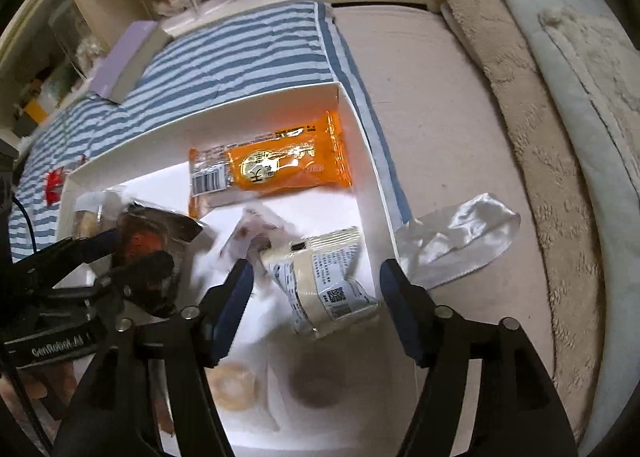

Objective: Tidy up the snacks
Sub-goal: 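Carry both snacks into the white tray and open both grippers, then lift both tools away from the tray back over the remaining snacks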

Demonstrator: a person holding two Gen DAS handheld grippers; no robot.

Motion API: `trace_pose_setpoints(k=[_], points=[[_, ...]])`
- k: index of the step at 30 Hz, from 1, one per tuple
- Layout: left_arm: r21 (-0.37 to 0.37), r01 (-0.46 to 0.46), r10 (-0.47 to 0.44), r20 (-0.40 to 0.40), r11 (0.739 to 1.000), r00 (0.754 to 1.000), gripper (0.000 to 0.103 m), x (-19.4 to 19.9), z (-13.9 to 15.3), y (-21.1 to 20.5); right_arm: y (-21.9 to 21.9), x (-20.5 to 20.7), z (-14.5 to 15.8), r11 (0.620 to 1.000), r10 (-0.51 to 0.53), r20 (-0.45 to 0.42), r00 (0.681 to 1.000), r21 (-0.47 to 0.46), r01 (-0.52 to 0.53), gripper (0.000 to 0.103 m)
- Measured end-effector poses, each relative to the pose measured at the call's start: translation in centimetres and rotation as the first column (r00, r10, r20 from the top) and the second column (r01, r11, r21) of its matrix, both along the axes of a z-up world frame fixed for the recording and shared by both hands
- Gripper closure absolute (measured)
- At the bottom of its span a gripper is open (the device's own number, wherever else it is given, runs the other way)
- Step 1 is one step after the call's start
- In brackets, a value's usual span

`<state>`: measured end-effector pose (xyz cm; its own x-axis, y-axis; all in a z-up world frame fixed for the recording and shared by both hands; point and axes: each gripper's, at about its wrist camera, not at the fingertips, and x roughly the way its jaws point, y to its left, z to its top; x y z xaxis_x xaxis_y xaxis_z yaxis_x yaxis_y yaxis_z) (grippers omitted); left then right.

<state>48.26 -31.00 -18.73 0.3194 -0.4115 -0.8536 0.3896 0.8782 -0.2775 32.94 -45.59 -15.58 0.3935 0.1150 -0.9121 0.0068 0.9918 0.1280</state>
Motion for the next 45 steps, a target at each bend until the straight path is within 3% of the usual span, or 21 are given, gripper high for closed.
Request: trace_pose_setpoints(k=[11, 17, 18, 35, 45], points=[[0.017, 0.015, -0.015, 0.044, 1.0, 0.999, 0.002, -3.6, 3.5, 1.1, -0.7, -3.6, 2.6, 0.999, -0.013, 0.052, 0.999, 0.041, 0.01, 0.025], [0.033, 0.011, -0.013, 0.063, 0.999, 0.998, 0.0, -5.7, 5.0, 2.4, -0.9, -5.6, 3.9, 0.999, -0.03, 0.096, 0.995, 0.04, 0.026, 0.008], [0.036, 0.009, -0.012, 0.067, 0.999, 0.998, 0.0, -5.9, 5.3, 2.6, -0.8, -5.9, 4.1, 0.999, -0.033, 0.105, 0.994, 0.037, 0.029, 0.0], [0.017, -0.01, 0.007, 0.141, 1.0, 0.99, 0.0, -11.4, 11.0, 7.9, 1.0, -10.6, 7.8, 0.998, -0.047, 0.182, 0.982, -0.033, 0.054, 0.0], [0.0, 0.007, -0.007, 0.191, 1.0, 0.982, 0.0, -15.0, 14.6, 11.0, 2.1, -13.8, 10.9, 0.996, -0.076, 0.235, 0.969, -0.024, 0.084, 0.0]])
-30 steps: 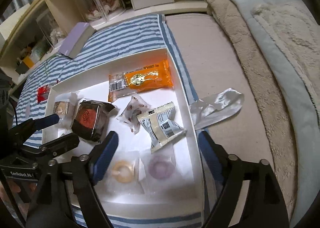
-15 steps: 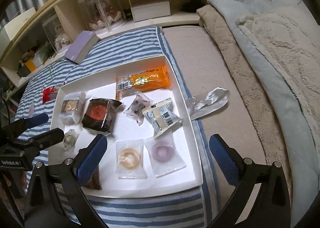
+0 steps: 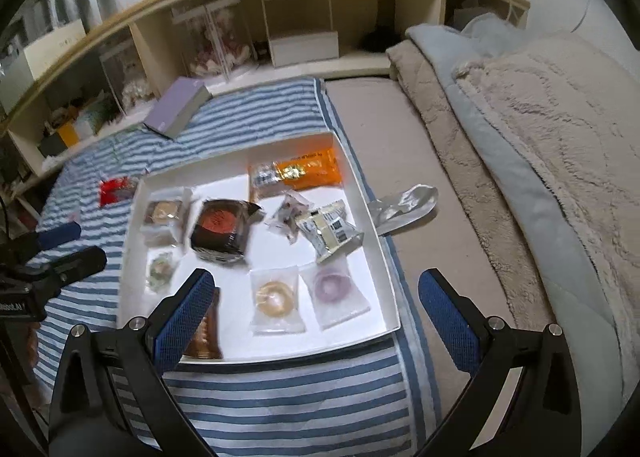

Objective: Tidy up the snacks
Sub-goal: 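Lift both tools away from the tray back over the remaining snacks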

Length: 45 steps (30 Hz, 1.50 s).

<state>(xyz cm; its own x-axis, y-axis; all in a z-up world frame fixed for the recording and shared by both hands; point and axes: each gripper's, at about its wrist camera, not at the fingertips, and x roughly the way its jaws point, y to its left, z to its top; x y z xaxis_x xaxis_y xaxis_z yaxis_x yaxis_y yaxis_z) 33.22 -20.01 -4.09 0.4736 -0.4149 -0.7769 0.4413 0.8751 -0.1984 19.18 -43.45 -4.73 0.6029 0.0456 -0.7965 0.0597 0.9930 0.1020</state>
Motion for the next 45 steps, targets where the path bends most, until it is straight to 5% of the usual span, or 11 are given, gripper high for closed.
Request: trace_pose_setpoints(k=[14, 28, 37, 45], points=[[-0.041, -0.017, 0.021, 0.09, 0.999, 0.996, 0.0, -4.3, 5.3, 8.2, 5.4, -3.5, 4.9, 1.0, 0.028, 0.14, 0.99, -0.011, -0.027, 0.0], [-0.054, -0.159, 0.166, 0.176, 0.986, 0.97, 0.0, -6.2, 7.9, 20.1, 14.5, -1.7, 6.5, 0.992, 0.12, 0.198, 0.973, 0.002, -0.123, 0.0], [-0.06, -0.29, 0.296, 0.192, 0.955, 0.936, 0.0, -3.7, 8.0, 27.7, 20.7, 1.6, 6.2, 0.982, 0.186, 0.207, 0.96, -0.006, -0.189, 0.0], [-0.03, -0.406, 0.405, 0.154, 0.914, 0.901, 0.0, 2.6, 3.6, 30.6, 26.3, 7.1, 3.2, 0.972, 0.219, 0.18, 0.959, 0.044, -0.23, 0.0]])
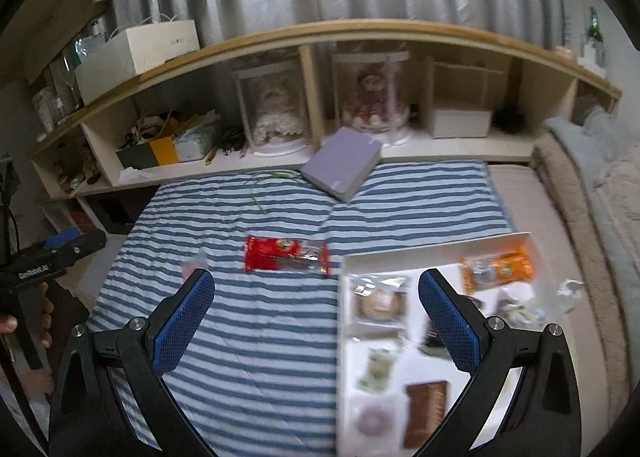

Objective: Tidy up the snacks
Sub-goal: 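Lift both tools away from the tray back over the remaining snacks, then grasp the pink ring cake bag with the left gripper while the right gripper grasps the red wrapped snack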

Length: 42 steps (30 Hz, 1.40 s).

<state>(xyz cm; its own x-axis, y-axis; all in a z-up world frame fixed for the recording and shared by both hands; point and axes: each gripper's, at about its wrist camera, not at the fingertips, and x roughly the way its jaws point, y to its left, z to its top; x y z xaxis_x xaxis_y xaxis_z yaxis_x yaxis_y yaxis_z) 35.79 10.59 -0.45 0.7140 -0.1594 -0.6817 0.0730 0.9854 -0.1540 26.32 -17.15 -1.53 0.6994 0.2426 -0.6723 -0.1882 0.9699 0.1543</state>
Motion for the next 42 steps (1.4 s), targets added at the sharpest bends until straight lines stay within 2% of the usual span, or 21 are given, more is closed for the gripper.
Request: trace_pose_setpoints(k=[5, 12, 14, 18, 21, 25, 27, 32, 34, 36, 39, 42], points=[[0.0, -0.009, 0.009, -0.048, 1.0, 0.999, 0.0, 4.7, -3.0, -0.3, 2.8, 4.5, -3.0, 0.999, 0.006, -0.07, 0.998, 0.033, -0.003, 0.0], [-0.089, -0.017, 0.003, -0.158, 0.996, 0.987, 0.0, 10.5, -8.9, -2.3, 4.4, 10.1, -7.8, 0.983, -0.021, -0.251, 0.968, 0.17, 0.065, 0.0], [-0.073, -0.012, -0.002, -0.185, 0.997, 0.983, 0.0, 11.8, -10.8, -3.5, 4.7, 11.5, -9.4, 0.97, -0.034, -0.31, 0.95, 0.221, 0.106, 0.0], [0.004, 0.005, -0.004, -0.215, 1.0, 0.977, 0.0, 13.6, -13.5, -5.3, 5.7, 13.4, -12.5, 0.942, -0.043, -0.414, 0.909, 0.288, 0.175, 0.001], [0.01, 0.0, 0.002, -0.231, 1.0, 0.973, 0.0, 14.4, -15.1, -5.7, 6.6, 14.3, -14.1, 0.936, -0.051, -0.464, 0.884, 0.286, 0.204, 0.002], [0.006, -0.014, 0.015, -0.255, 1.0, 0.967, 0.0, 14.8, -16.7, -5.9, 7.4, 15.9, -16.0, 0.928, -0.11, -0.51, 0.853, 0.255, 0.272, 0.005], [-0.016, -0.026, 0.021, -0.265, 1.0, 0.964, 0.0, 14.5, -17.2, -5.6, 7.2, 16.9, -16.6, 0.909, -0.169, -0.521, 0.837, 0.246, 0.337, 0.005], [0.003, -0.052, 0.051, -0.278, 0.999, 0.959, 0.0, 14.7, -17.4, -5.9, 6.7, 19.0, -17.3, 0.863, -0.268, -0.541, 0.797, 0.233, 0.448, 0.005], [0.006, -0.077, 0.075, -0.3, 0.997, 0.951, 0.0, 14.6, -17.6, -5.8, 6.9, 19.7, -17.3, 0.868, -0.281, -0.533, 0.798, 0.214, 0.448, 0.01], [0.003, -0.102, 0.097, -0.32, 0.995, 0.942, 0.003, 14.6, -17.8, -5.9, 7.6, 20.3, -17.2, 0.893, -0.269, -0.527, 0.806, 0.177, 0.414, 0.015], [-0.014, -0.143, 0.128, -0.359, 0.99, 0.925, 0.008, 14.8, -17.8, -6.0, 9.3, 20.8, -16.9, 0.96, -0.198, -0.504, 0.841, 0.075, 0.271, 0.022], [-0.067, -0.184, 0.145, -0.386, 0.981, 0.911, 0.011, 14.9, -17.6, -5.6, 10.6, 20.2, -16.8, 0.988, -0.115, -0.497, 0.86, 0.029, 0.149, 0.033]])
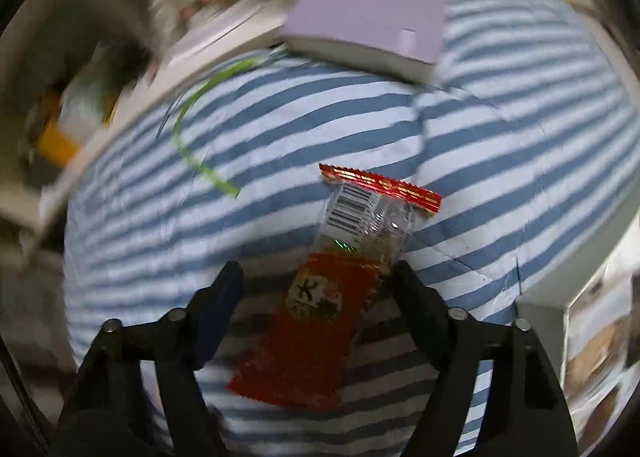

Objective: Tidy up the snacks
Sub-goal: 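Grasp the pink ring cake bag with the left gripper while the right gripper grasps the red wrapped snack, then carry both snacks into the white tray and open both grippers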

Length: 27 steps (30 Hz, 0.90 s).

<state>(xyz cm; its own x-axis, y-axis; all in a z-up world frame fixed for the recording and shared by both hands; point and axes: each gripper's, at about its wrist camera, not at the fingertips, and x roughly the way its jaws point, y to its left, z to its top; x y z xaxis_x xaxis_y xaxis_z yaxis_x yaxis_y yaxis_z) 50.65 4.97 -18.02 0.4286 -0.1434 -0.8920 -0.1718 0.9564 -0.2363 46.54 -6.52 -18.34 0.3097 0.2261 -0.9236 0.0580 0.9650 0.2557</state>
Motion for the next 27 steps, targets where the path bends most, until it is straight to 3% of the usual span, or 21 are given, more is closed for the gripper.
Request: trace_pose_setpoints(k=[2, 8, 10, 11, 17, 27], points=[[-0.028, -0.028, 0.028, -0.007, 0.999, 1.0, 0.017, 0.2, 0.0, 0.4, 0.5, -0.6, 0.0, 0.998, 0.054, -0.004, 0.999, -0.037, -0.054, 0.043], [-0.06, -0.075, 0.076, 0.017, 0.995, 0.997, 0.056, -0.1, 0.5, 2.0, 0.4, -2.6, 0.8, 0.987, 0.152, 0.017, 0.988, -0.059, -0.151, 0.059], [-0.057, -0.067, 0.068, 0.023, 0.996, 0.997, 0.086, -0.2, 0.6, 2.2, 0.4, -3.2, 1.2, 0.981, 0.18, 0.027, 0.983, -0.078, -0.178, 0.064], [-0.064, -0.058, 0.06, 0.031, 0.996, 0.998, 0.09, -0.3, 0.6, 2.4, 0.4, -3.6, 1.5, 0.977, 0.198, 0.037, 0.979, -0.092, -0.194, 0.064], [-0.141, -0.025, 0.034, 0.065, 0.99, 0.997, 0.093, -1.2, 1.3, 3.3, -0.4, -6.0, 3.9, 0.962, 0.254, 0.121, 0.96, -0.136, -0.237, 0.068], [-0.132, 0.061, -0.034, 0.199, 0.989, 0.979, 0.093, -5.2, 7.1, 3.2, -2.6, -9.1, 7.9, 0.959, 0.268, 0.217, 0.939, -0.15, -0.239, 0.068]])
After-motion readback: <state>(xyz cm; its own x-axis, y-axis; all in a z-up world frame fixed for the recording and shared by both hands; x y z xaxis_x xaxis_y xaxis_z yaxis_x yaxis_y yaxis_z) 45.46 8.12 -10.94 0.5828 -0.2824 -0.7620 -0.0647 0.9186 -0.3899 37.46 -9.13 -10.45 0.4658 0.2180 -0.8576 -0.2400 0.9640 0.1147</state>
